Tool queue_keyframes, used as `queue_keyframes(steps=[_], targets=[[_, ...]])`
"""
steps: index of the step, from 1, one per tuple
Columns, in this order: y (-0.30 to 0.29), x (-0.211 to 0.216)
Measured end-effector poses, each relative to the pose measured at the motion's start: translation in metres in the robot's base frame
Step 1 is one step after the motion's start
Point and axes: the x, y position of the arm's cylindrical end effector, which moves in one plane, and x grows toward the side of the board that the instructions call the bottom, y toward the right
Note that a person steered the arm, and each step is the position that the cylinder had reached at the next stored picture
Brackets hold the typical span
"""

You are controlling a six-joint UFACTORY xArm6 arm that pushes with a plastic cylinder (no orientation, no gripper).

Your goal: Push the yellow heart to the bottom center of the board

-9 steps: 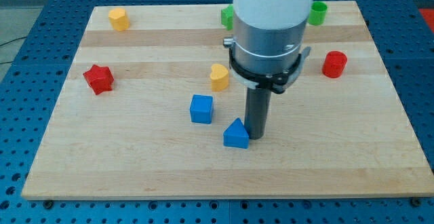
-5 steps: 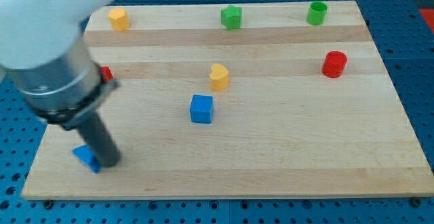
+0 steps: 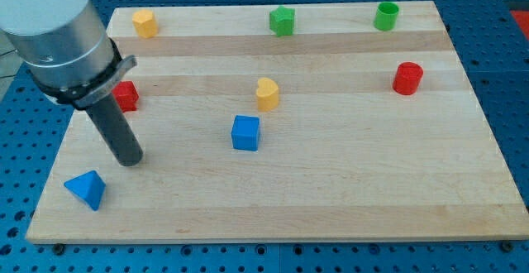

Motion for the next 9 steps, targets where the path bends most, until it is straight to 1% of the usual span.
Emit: queue_keyframes(steps=[3, 4, 5, 6, 7, 8, 9], targets=[[-0.007, -0.009], [0.004, -0.034], [0.043, -0.058], [0.09, -0.095], [0.146, -0.122], [0.199, -0.092], [0.247, -0.098]])
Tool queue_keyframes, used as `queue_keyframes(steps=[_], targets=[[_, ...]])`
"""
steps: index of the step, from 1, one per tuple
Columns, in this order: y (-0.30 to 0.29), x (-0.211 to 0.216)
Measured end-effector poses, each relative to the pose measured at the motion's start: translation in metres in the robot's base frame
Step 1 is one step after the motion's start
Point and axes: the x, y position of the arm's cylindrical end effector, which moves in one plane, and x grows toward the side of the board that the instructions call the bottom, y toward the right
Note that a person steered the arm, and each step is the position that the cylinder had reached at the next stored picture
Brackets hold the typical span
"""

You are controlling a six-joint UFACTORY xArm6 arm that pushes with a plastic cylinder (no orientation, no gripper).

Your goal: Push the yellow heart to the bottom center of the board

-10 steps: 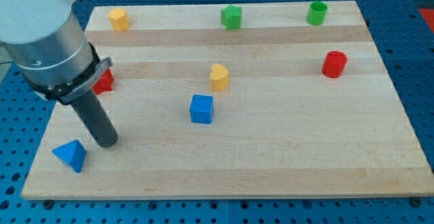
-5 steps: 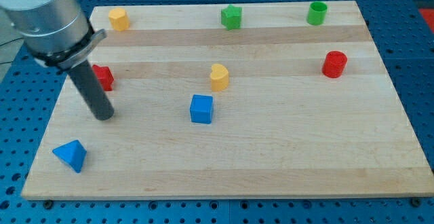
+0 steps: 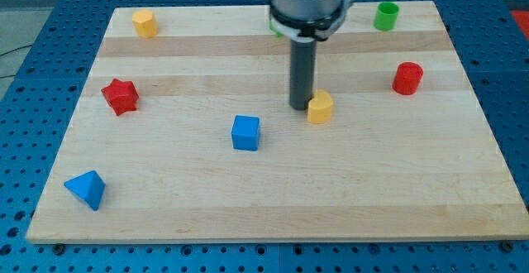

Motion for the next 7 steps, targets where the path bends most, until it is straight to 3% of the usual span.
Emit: queue_keyframes(steps=[1, 4, 7], targets=[[0.0, -0.031], [0.013, 0.009], [0.035, 0.004]])
